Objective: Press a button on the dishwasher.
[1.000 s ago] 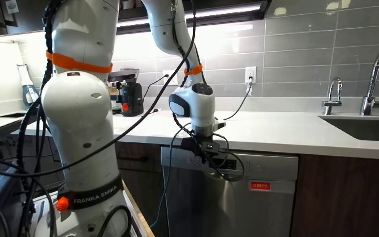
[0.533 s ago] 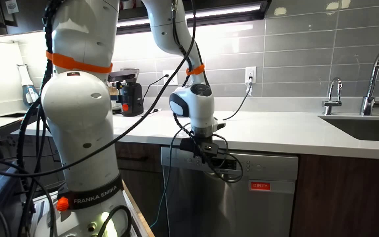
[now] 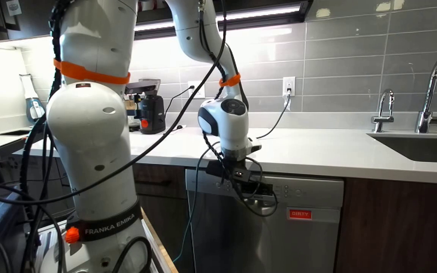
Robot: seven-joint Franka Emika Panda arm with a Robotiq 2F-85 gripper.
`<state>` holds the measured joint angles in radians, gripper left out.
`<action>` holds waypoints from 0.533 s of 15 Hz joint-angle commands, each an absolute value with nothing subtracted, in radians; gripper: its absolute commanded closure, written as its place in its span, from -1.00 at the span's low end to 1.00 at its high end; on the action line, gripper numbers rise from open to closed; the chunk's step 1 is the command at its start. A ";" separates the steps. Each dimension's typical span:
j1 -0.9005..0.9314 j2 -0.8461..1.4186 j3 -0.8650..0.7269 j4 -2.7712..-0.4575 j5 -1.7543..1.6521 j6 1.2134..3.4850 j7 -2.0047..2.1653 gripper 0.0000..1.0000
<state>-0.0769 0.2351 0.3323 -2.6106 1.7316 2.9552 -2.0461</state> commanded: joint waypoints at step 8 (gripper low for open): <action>-0.075 0.229 0.333 -2.593 1.810 2.931 -2.129 1.00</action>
<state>-0.0824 0.2342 0.3294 -2.6103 1.7719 2.9422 -2.0824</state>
